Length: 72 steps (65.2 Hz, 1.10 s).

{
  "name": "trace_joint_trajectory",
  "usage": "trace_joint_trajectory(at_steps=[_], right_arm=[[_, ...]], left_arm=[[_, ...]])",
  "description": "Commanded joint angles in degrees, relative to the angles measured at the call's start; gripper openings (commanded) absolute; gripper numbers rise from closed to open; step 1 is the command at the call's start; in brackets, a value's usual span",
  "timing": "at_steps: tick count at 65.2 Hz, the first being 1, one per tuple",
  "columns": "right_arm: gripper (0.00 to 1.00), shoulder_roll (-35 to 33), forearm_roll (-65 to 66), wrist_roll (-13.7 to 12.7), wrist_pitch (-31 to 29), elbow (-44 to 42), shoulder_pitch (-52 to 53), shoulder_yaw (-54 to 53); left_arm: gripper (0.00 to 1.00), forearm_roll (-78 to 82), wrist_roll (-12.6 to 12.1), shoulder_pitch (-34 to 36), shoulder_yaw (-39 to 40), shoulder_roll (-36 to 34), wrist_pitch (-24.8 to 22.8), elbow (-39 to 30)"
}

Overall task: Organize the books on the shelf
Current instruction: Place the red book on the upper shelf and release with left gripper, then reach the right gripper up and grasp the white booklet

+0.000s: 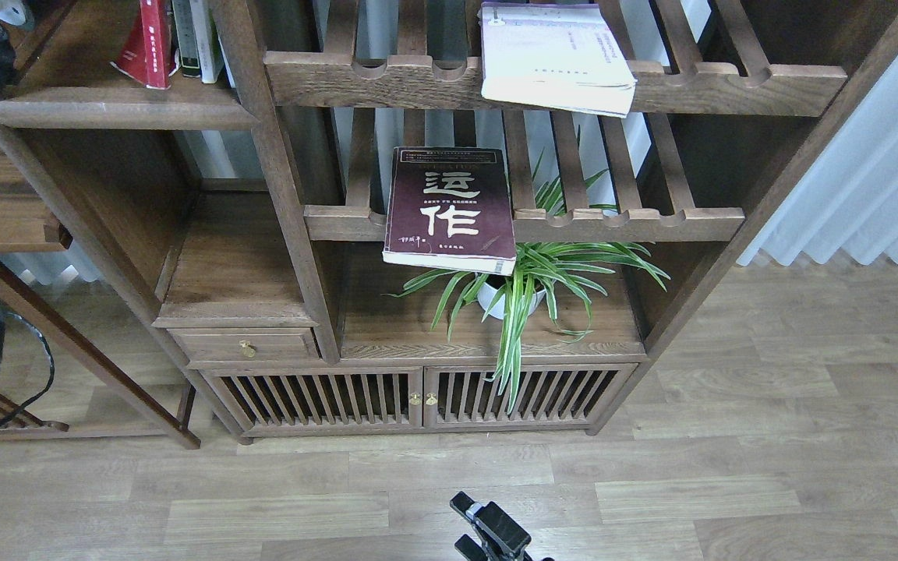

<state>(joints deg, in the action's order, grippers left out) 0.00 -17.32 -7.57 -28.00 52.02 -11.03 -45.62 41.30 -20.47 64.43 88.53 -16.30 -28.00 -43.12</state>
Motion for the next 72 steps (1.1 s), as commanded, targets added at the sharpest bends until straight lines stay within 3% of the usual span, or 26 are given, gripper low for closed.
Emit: trace_joint_trajectory(at_steps=[1,11,27,36,40,44,54,60,72], right_arm=[[1.00,0.00,0.00,0.01,0.00,0.01,0.04,-0.97],[1.00,0.00,0.00,0.10,0.00,0.01,0.04,-1.14],[1.00,0.00,-0.08,0.19,0.00,0.36,3.55,-8.00],[1.00,0.00,-0.35,1.60,0.00,1.77,5.84,-10.55],[1.00,0.00,-0.35,1.60,0.00,2.38,6.98,-10.81],[1.00,0.00,-0.35,1.60,0.00,2.91,7.77,-10.99],[1.00,0.00,-0.35,1.60,0.00,6.42,8.74,-12.13],[1.00,-3.41,-0.35,1.60,0.00,11.16,9.96,-12.74],[1.00,-7.12,-0.44,1.60,0.00,16.27,12.08,-17.49]], left_arm=[[0.79,-3.15,0.00,-2.03,0.59,-0.23,0.00,-2.31],[0.80,-5.53,-0.18,-6.60,1.82,-3.04,0.00,-8.47],[0.85,-18.45,-1.15,-20.22,1.74,-3.65,0.00,-20.42],[0.89,-27.32,-3.25,-28.83,0.86,-2.95,0.00,-25.96],[0.89,-31.45,-5.70,-33.04,0.24,-2.86,0.00,-29.20],[0.90,-33.56,-7.53,-37.26,-0.20,-2.78,0.00,-30.09],[0.91,-34.10,-7.53,-45.97,-1.16,-2.69,0.00,-29.92],[0.92,-34.18,-7.53,-53.42,-1.43,-2.60,0.00,-29.65],[0.92,-34.36,-7.53,-58.02,1.12,-2.60,0.00,-27.55]])
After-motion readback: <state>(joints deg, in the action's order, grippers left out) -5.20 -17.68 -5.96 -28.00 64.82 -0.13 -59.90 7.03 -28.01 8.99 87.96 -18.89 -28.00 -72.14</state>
